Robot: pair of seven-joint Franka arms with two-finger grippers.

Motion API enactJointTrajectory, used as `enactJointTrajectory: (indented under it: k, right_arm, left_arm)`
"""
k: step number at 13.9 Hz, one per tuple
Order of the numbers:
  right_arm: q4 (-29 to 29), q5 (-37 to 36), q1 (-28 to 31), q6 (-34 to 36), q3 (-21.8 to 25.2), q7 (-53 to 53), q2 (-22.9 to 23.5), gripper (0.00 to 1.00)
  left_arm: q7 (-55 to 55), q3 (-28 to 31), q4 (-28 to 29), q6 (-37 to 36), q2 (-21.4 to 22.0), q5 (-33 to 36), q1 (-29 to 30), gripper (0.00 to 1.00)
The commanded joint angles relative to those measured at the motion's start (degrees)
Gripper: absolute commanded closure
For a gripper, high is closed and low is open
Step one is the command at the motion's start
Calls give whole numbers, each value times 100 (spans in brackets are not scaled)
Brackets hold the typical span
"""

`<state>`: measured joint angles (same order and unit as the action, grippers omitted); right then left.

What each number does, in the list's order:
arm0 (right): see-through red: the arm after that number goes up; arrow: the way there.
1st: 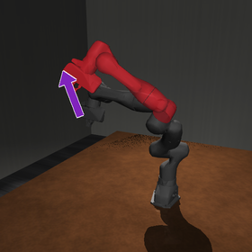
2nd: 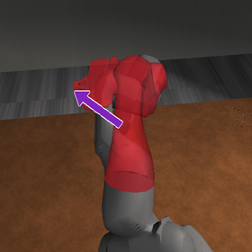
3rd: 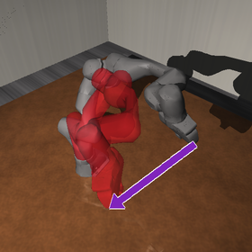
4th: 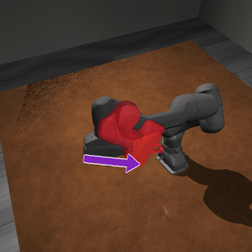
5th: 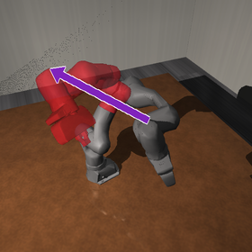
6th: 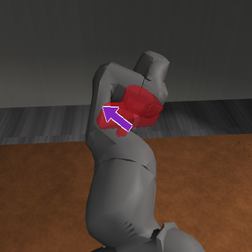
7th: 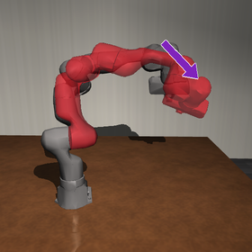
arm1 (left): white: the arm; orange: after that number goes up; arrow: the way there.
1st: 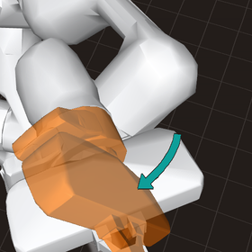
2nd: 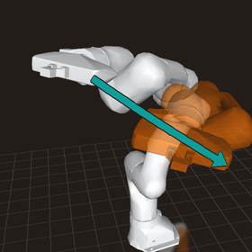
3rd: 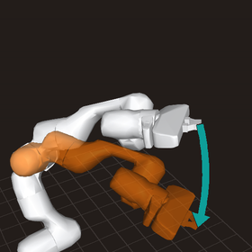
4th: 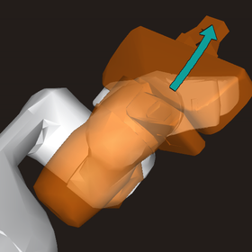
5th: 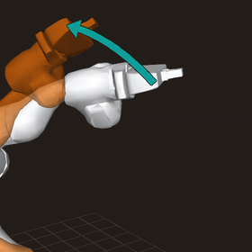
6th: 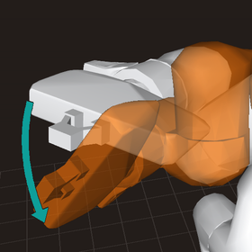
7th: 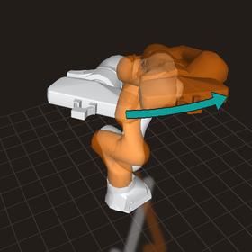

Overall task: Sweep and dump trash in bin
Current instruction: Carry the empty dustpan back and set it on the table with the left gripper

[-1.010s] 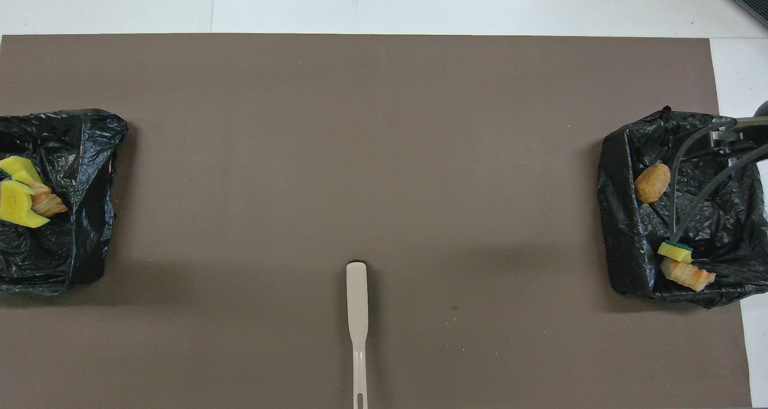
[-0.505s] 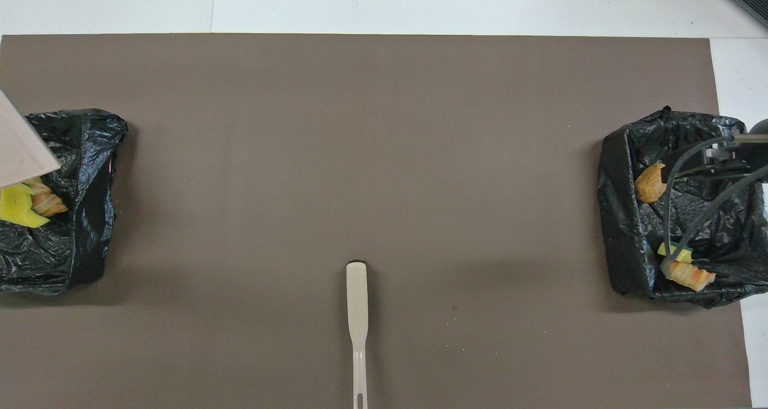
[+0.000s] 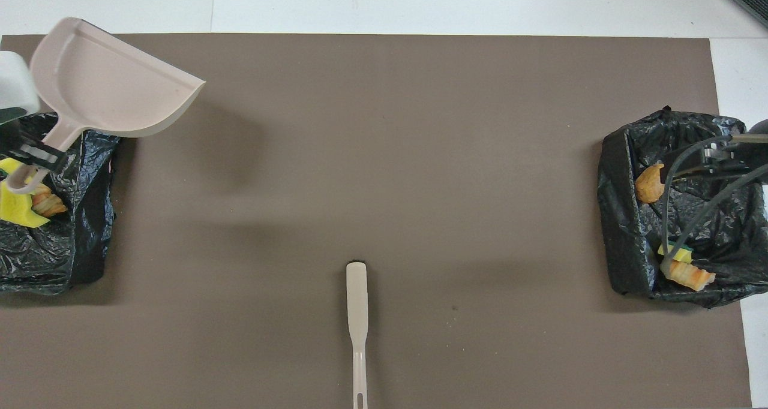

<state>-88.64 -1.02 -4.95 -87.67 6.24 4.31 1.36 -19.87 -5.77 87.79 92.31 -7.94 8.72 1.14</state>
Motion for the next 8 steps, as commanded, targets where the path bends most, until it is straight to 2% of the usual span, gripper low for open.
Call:
enactJointTrajectory:
  k: [1, 4, 8]
  right_arm:
    - [-136, 94, -6, 4, -26, 113, -128, 0]
    - [-127, 94, 3, 4, -26, 113, -128, 0]
    - [-127, 94, 3, 4, -26, 113, -128, 0]
  left_arm:
    - [787, 111, 237, 277, -5, -168, -778, 100]
    - [2299, 120, 458, 1033, -330, -467, -1640, 100]
    - [3461, 111, 423, 1894, -936, -773, -2266, 100]
